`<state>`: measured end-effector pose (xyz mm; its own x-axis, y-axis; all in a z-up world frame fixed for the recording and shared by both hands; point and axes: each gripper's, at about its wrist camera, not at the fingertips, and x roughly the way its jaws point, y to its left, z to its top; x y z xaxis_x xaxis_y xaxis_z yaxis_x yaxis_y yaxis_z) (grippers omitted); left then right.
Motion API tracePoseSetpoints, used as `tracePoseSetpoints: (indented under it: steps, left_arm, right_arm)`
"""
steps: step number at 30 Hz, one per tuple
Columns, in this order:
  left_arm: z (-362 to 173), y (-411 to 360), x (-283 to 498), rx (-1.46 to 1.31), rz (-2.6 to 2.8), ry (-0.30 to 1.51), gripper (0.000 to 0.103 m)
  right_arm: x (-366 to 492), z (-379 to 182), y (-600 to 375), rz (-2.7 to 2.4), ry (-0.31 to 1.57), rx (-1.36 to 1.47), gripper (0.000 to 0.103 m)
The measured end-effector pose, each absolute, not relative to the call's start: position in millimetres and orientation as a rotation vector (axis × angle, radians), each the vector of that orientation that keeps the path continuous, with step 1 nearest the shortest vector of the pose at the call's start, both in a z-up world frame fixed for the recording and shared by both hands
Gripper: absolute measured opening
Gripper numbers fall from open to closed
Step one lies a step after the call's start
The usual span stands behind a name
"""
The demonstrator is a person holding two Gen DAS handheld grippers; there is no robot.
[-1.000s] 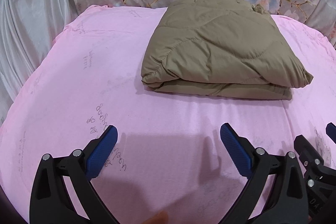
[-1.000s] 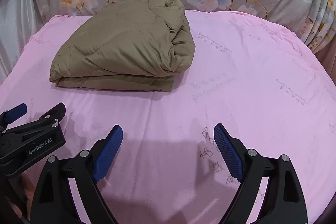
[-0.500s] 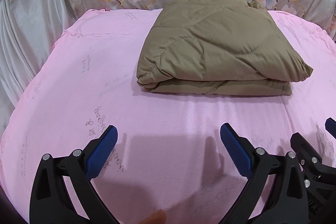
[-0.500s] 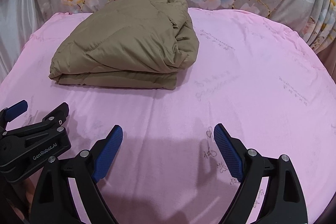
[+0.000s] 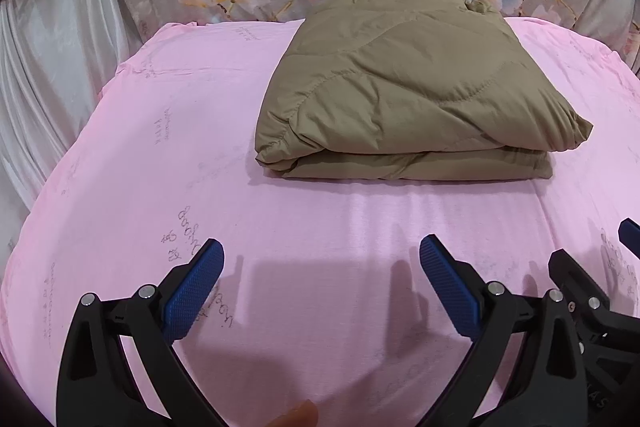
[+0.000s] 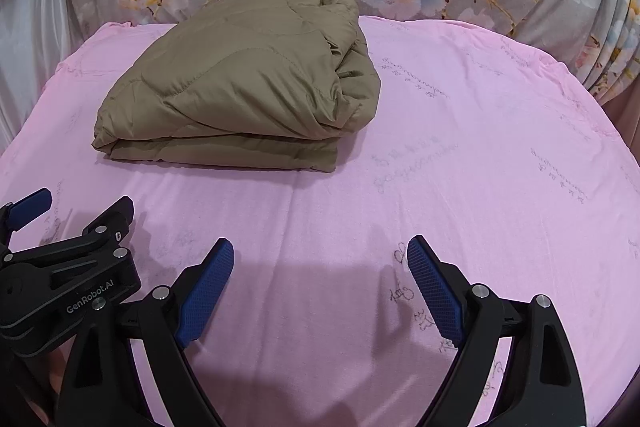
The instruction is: Fold large clothes
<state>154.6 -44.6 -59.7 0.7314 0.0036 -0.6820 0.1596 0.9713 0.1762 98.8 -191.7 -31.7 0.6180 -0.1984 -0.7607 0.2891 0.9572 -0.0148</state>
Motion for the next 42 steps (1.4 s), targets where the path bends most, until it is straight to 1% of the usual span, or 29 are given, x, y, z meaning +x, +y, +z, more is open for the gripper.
tracePoseSetpoints:
  steps: [42]
  left_arm:
    - [-58.8, -45.9, 153.8, 0.237, -0.079, 0.752, 0.096]
  right_arm:
    - [98.8, -32.2, -194.1, -0.279, 0.858, 0.107, 0.086]
